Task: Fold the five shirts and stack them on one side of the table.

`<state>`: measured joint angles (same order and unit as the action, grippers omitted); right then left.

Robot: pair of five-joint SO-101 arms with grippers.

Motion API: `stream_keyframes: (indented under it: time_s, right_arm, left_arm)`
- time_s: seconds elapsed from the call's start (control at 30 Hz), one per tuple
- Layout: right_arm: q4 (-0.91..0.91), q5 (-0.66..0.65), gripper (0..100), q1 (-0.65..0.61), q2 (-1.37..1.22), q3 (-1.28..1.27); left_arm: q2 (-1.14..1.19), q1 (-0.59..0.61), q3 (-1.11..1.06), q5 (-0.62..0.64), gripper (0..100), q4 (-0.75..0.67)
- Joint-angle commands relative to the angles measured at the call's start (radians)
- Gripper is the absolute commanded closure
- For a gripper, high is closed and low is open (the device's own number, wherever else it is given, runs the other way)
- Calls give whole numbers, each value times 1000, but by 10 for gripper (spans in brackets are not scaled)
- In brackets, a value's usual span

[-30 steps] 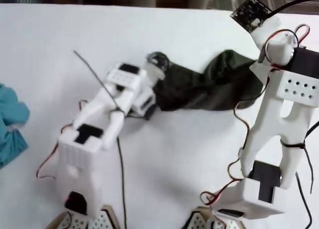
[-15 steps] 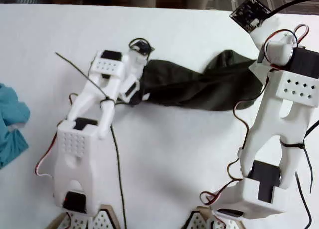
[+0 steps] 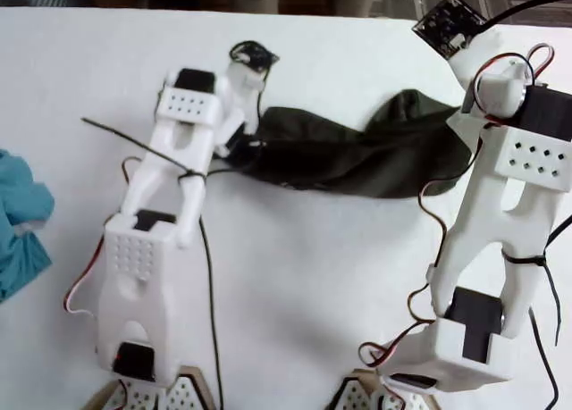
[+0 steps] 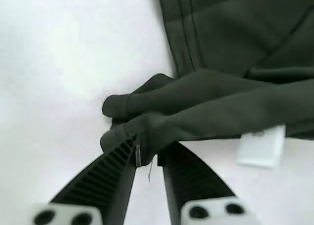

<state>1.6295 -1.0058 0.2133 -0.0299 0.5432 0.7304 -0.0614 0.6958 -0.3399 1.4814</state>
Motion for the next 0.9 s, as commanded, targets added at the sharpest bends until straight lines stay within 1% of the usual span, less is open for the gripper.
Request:
stream_keyframes:
  time_s: [0.0,0.1,0.13,0.3,0.47,0.57,0.73,0.8,0.87]
  right_arm:
    - [5,3,978,-2,4,41]
    - [5,3,978,-1,4,41]
    - [5,5,978,1,4,41]
    - [7,81,978,-1,56,41]
    - [2,94,978,4,153,25]
    - [-50,87,978,50,186,-64]
    - [-294,124,978,163,223,-245]
    - [-364,158,978,170,245,-265]
    - [-387,187,979,159,272,-262]
  left_arm:
    - [-25,5,125,0,947,112]
    - [-44,-28,217,-2,957,255]
    - [-55,-46,245,-2,977,287]
    - [-146,-101,269,63,979,290]
    - [-273,-127,269,61,980,298]
    - [-374,-94,263,40,980,299]
    - [-522,6,265,0,980,299]
    - [-569,37,265,0,980,299]
    - [-611,58,265,0,980,299]
